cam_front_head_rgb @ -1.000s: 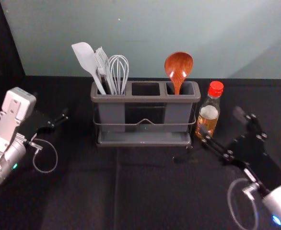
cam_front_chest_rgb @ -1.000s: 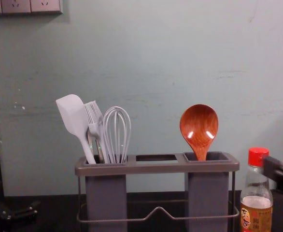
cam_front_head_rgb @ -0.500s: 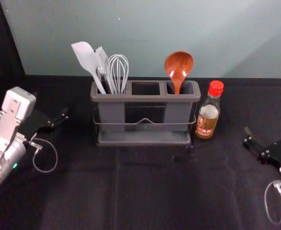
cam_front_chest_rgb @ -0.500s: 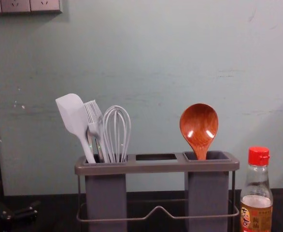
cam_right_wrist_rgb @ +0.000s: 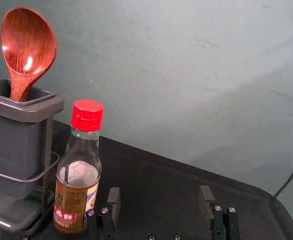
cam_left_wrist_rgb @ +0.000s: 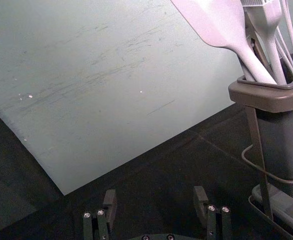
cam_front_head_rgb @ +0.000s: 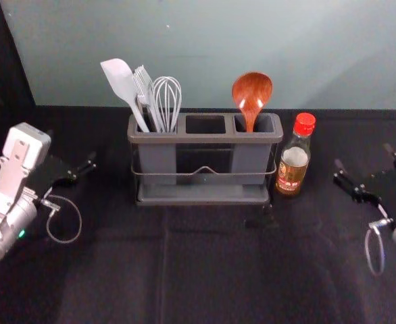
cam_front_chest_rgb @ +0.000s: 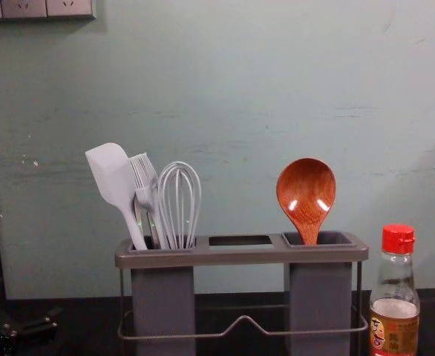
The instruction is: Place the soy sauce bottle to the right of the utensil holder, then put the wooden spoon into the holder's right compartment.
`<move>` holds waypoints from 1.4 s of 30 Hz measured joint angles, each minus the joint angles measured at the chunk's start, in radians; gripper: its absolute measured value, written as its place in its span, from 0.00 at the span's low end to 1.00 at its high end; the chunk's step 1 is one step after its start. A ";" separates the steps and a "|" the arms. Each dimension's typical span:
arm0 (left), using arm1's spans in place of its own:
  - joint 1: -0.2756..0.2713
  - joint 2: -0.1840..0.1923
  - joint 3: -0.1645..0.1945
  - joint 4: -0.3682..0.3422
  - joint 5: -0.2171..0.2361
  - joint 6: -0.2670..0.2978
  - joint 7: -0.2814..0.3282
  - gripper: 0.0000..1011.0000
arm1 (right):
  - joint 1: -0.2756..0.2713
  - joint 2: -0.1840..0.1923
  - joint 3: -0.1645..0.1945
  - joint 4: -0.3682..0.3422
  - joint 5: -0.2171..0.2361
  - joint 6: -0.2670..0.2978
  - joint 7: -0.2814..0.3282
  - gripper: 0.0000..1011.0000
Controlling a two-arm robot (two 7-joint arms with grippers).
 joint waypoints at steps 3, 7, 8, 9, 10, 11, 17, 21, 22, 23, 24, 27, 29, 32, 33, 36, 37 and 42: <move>0.000 0.000 0.000 0.000 0.000 0.000 0.000 0.99 | 0.053 -0.004 -0.018 0.055 -0.026 -0.011 0.010 0.99; 0.000 0.000 0.000 0.000 0.000 0.000 0.000 0.99 | 0.094 -0.013 -0.031 0.097 -0.050 -0.020 0.012 0.99; 0.000 0.000 0.000 0.000 0.000 0.000 0.000 0.99 | 0.100 -0.015 -0.033 0.102 -0.055 -0.021 0.009 0.99; 0.000 0.000 0.000 0.000 0.000 0.000 0.000 0.99 | 0.107 -0.019 -0.035 0.109 -0.064 -0.023 0.004 0.99; 0.000 0.000 0.000 0.000 0.000 0.000 0.000 0.99 | 0.111 -0.022 -0.035 0.112 -0.067 -0.025 0.001 0.99; 0.000 0.000 0.000 0.000 0.000 0.000 0.000 0.99 | 0.113 -0.024 -0.035 0.114 -0.070 -0.026 -0.002 0.99; 0.000 0.000 0.000 0.000 0.000 0.000 0.000 0.99 | 0.117 -0.034 -0.033 0.118 -0.084 -0.027 -0.019 0.99; 0.000 0.000 0.000 0.000 0.000 0.000 0.000 0.99 | 0.117 -0.033 -0.033 0.118 -0.084 -0.027 -0.018 0.99; 0.000 0.000 0.000 0.000 0.000 0.000 0.000 0.99 | 0.118 -0.033 -0.034 0.119 -0.083 -0.027 -0.018 0.99; 0.000 0.000 0.000 0.000 0.000 0.000 0.000 0.99 | 0.118 -0.032 -0.034 0.119 -0.083 -0.027 -0.018 0.99; 0.000 0.000 0.000 0.000 0.000 0.000 0.000 0.99 | 0.118 -0.032 -0.034 0.119 -0.083 -0.028 -0.018 0.99; 0.000 0.000 0.000 0.000 0.000 0.000 0.000 0.99 | 0.118 -0.032 -0.034 0.119 -0.083 -0.028 -0.018 0.99; 0.000 0.000 0.000 0.000 0.000 0.000 0.000 0.99 | 0.118 -0.031 -0.034 0.119 -0.082 -0.028 -0.017 0.99; 0.000 0.000 0.000 0.000 0.000 0.000 0.000 0.99 | 0.118 -0.031 -0.034 0.119 -0.081 -0.028 -0.017 0.99; 0.000 0.000 0.000 0.000 0.000 0.000 0.000 0.99 | 0.118 -0.031 -0.034 0.119 -0.081 -0.029 -0.017 0.99; 0.000 0.000 0.000 0.000 0.000 0.000 0.000 0.99 | 0.118 -0.031 -0.035 0.119 -0.080 -0.029 -0.016 0.99; 0.000 0.000 0.000 0.000 0.000 0.000 0.000 0.99 | 0.118 -0.031 -0.035 0.119 -0.080 -0.029 -0.016 0.99; 0.000 0.000 0.000 0.000 0.000 0.000 0.000 0.99 | 0.118 -0.030 -0.035 0.119 -0.079 -0.029 -0.015 0.99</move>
